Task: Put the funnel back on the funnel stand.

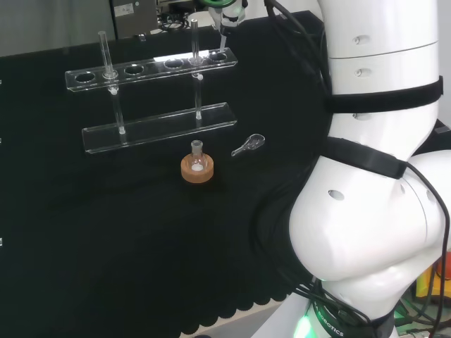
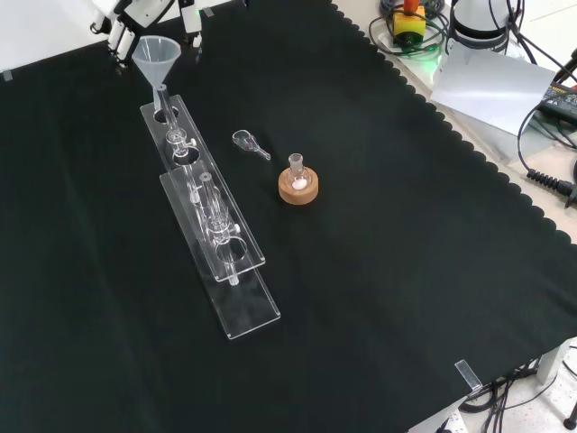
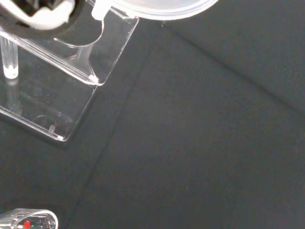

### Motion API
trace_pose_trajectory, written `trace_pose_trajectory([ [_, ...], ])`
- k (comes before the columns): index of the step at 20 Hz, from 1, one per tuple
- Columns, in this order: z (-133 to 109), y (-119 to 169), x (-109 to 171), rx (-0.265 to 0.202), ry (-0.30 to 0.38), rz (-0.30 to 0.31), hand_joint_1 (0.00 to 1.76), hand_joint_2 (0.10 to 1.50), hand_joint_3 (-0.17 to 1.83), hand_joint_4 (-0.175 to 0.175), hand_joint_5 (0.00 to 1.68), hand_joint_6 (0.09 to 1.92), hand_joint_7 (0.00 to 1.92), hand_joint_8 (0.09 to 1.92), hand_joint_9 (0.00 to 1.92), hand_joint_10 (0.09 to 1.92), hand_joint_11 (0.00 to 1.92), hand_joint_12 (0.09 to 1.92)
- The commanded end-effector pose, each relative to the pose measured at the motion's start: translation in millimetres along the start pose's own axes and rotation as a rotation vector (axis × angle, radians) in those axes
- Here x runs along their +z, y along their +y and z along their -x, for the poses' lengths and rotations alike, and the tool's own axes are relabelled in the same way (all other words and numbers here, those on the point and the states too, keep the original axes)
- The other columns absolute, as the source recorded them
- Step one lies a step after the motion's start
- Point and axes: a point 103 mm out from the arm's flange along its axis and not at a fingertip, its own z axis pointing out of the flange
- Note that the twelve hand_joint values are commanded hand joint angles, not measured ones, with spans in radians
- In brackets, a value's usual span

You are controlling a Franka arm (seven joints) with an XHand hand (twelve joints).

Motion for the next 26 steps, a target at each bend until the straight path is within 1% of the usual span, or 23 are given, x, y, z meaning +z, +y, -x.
trace_pose_trajectory([
  [1, -4, 5, 3, -0.007, 0.003, -0.012, 0.77, 0.66, 0.52, 0.012, 0.6, 0.69, 0.62, 0.66, 1.04, 0.53, 0.54, 1.26],
  [7, -5, 7, 4, -0.008, 0.004, -0.021, 0.77, 0.66, 0.52, 0.011, 0.6, 0.69, 0.62, 0.66, 1.05, 0.53, 0.54, 1.27],
  [15, -9, 15, 15, -0.022, 0.012, -0.038, 0.77, 0.66, 0.52, 0.011, 0.6, 0.7, 0.62, 0.66, 1.05, 0.53, 0.55, 1.26],
  [18, -11, 19, 19, -0.02, 0.008, -0.048, 0.77, 0.66, 0.53, 0.011, 0.6, 0.7, 0.62, 0.66, 1.05, 0.53, 0.55, 1.26],
  [26, -12, 28, 24, -0.024, 0.012, -0.051, 0.77, 0.66, 0.53, 0.011, 0.59, 0.7, 0.62, 0.66, 1.04, 0.53, 0.55, 1.26],
])
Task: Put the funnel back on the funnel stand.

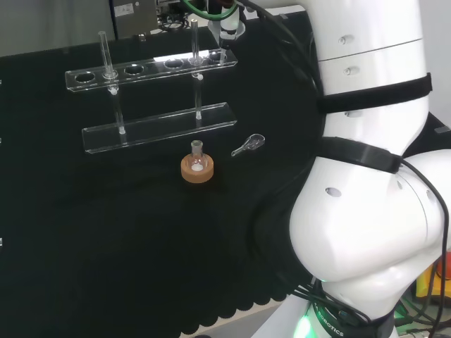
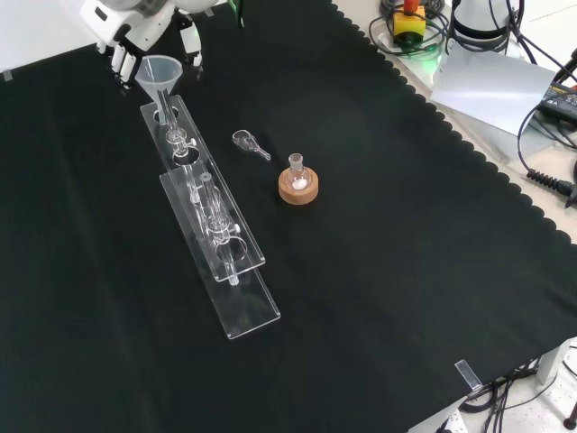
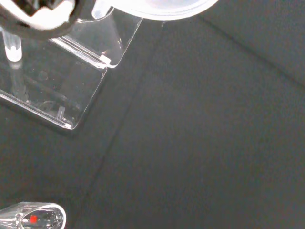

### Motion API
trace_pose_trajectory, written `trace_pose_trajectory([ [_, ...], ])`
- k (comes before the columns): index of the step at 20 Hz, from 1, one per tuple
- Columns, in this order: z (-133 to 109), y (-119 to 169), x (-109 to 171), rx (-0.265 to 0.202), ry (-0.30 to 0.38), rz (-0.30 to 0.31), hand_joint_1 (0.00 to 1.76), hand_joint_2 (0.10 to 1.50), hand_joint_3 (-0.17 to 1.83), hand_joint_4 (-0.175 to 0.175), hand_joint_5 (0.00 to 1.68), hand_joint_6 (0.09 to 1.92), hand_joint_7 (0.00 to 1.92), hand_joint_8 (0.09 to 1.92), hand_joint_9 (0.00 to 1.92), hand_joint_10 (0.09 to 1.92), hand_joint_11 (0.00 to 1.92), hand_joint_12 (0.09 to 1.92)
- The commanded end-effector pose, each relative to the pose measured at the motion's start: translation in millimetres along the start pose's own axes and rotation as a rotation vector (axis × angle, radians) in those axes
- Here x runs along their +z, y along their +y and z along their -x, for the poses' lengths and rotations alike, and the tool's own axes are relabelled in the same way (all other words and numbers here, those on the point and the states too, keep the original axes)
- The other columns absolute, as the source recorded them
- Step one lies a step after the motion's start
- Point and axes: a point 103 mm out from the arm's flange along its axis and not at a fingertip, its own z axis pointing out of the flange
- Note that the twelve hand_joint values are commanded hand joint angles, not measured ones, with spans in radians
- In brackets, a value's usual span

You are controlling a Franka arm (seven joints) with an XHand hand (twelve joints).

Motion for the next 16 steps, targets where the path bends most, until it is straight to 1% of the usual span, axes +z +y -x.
trace_pose_trajectory([
  [1, -1, 4, 2, -0.003, 0.001, -0.002, 0.77, 0.66, 0.53, 0.01, 0.59, 0.7, 0.62, 0.66, 1.04, 0.53, 0.55, 1.26],
  [8, -5, 10, 5, -0.001, 0.002, -0.009, 0.76, 0.66, 0.53, 0.004, 0.55, 0.69, 0.6, 0.66, 1.0, 0.52, 0.55, 1.26],
  [11, -6, 11, 5, -0.001, 0.003, -0.015, 0.76, 0.66, 0.53, -0.005, 0.47, 0.65, 0.59, 0.66, 0.95, 0.5, 0.54, 1.26],
  [14, -14, 14, 10, 0.005, 0.007, -0.023, 0.74, 0.66, 0.52, -0.013, 0.38, 0.52, 0.53, 0.69, 0.87, 0.53, 0.53, 1.26],
  [16, -19, 16, 13, 0.004, 0.016, -0.029, 0.72, 0.66, 0.52, -0.014, 0.32, 0.39, 0.44, 0.7, 0.77, 0.55, 0.5, 1.28],
])
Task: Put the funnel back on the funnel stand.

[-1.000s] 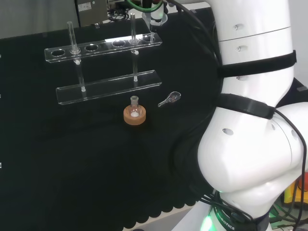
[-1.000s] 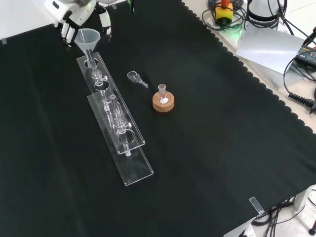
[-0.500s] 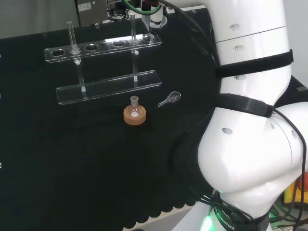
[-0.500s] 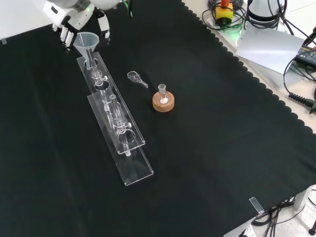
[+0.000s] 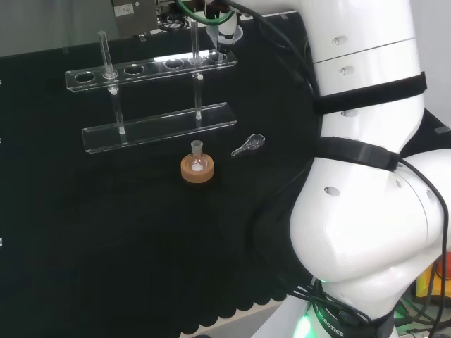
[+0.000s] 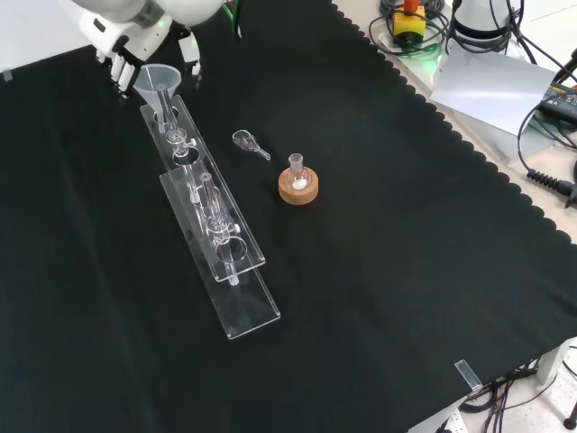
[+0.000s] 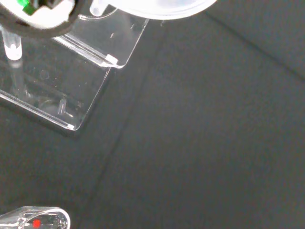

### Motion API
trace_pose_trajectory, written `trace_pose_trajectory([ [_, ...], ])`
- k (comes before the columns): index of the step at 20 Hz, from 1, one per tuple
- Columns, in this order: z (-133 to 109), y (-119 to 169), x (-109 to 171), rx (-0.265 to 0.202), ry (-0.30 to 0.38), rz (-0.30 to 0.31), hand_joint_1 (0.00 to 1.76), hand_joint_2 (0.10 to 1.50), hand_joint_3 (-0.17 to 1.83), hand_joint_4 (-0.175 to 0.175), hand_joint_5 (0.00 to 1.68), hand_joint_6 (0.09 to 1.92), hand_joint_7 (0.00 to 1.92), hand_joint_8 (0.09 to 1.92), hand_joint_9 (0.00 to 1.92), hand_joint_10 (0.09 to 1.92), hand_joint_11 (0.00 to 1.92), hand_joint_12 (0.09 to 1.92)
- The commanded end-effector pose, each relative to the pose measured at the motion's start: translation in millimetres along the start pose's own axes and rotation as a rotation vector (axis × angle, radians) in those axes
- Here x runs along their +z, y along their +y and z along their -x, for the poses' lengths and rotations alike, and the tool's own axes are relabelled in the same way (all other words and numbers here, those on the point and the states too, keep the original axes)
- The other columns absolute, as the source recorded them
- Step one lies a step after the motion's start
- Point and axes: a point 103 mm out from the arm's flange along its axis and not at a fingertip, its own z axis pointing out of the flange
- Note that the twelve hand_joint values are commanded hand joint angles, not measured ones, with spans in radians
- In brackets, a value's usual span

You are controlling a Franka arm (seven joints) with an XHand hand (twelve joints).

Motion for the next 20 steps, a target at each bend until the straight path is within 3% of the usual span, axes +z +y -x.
trace_pose_trajectory([
  [1, -12, 5, 7, 0.0, 0.017, -0.016, 0.71, 0.66, 0.51, -0.014, 0.3, 0.31, 0.38, 0.7, 0.72, 0.57, 0.48, 1.29],
  [5, -15, 3, 9, 0.001, 0.024, -0.03, 0.65, 0.65, 0.47, -0.014, 0.25, 0.1, 0.2, 0.69, 0.54, 0.62, 0.41, 1.32],
  [9, -16, -3, 7, 0.028, 0.023, -0.055, 0.6, 0.65, 0.4, -0.015, 0.17, 0.09, 0.09, 0.67, 0.43, 0.66, 0.37, 1.34],
  [14, -16, -28, 3, 0.044, 0.028, -0.001, 0.58, 0.65, 0.37, -0.012, 0.12, 0.09, 0.05, 0.66, 0.38, 0.68, 0.36, 1.34],
  [20, -14, -81, -1, 0.085, 0.052, 0.069, 0.58, 0.65, 0.36, -0.014, 0.13, 0.09, 0.06, 0.66, 0.38, 0.7, 0.36, 1.35],
])
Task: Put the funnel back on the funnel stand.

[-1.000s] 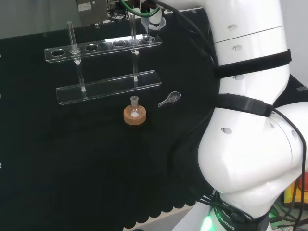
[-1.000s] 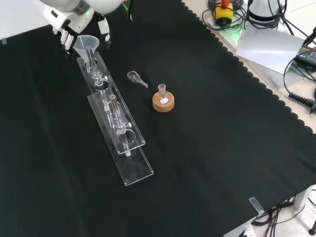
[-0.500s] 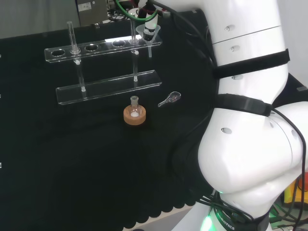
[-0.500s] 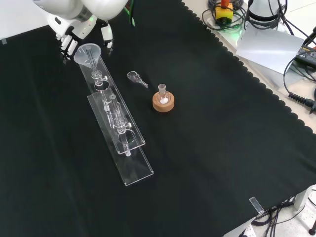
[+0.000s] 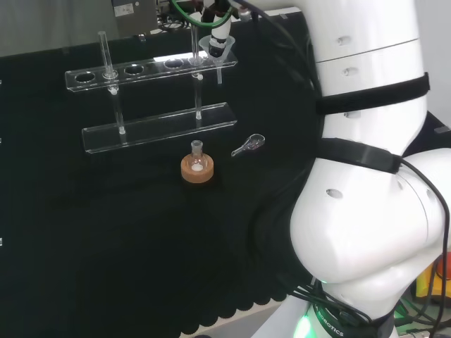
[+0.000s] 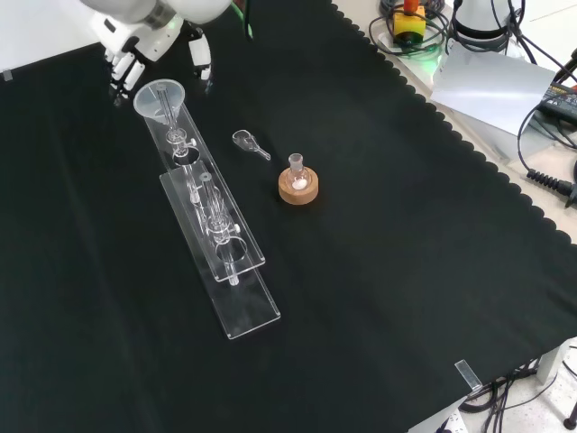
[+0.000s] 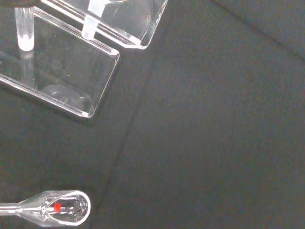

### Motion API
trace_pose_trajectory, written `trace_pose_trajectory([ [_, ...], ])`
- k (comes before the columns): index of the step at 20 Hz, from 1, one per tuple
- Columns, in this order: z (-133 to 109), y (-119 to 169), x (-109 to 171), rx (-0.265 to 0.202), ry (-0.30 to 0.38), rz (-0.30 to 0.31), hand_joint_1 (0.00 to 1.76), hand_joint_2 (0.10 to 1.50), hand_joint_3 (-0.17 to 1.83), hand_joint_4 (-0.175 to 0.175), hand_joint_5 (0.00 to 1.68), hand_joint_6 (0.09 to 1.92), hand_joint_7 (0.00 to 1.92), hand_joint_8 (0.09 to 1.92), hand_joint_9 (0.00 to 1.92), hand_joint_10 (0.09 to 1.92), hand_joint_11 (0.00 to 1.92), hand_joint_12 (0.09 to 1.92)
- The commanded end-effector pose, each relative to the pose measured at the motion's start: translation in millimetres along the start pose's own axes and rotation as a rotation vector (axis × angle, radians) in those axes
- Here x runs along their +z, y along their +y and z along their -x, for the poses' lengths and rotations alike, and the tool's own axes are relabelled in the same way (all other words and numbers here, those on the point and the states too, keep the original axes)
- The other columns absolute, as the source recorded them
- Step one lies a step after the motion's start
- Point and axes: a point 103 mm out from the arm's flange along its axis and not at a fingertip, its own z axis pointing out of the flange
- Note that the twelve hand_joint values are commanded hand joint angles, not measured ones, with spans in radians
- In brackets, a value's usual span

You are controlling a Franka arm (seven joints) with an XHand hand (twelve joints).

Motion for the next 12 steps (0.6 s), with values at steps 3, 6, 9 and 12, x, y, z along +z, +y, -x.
trace_pose_trajectory([
  [3, 1, -90, 2, 0.069, 0.039, 0.121, 0.59, 0.66, 0.35, -0.015, 0.14, 0.09, 0.08, 0.67, 0.39, 0.7, 0.37, 1.35],
  [6, -1, -115, 3, 0.087, 0.051, 0.148, 0.61, 0.67, 0.35, -0.015, 0.16, 0.09, 0.09, 0.67, 0.41, 0.7, 0.38, 1.35],
  [9, -6, -135, 6, 0.096, 0.068, 0.168, 0.61, 0.67, 0.36, -0.016, 0.17, 0.09, 0.11, 0.68, 0.42, 0.7, 0.39, 1.35],
  [12, -16, -158, 11, 0.102, 0.084, 0.192, 0.61, 0.68, 0.35, -0.016, 0.18, 0.09, 0.12, 0.67, 0.44, 0.69, 0.4, 1.33],
])
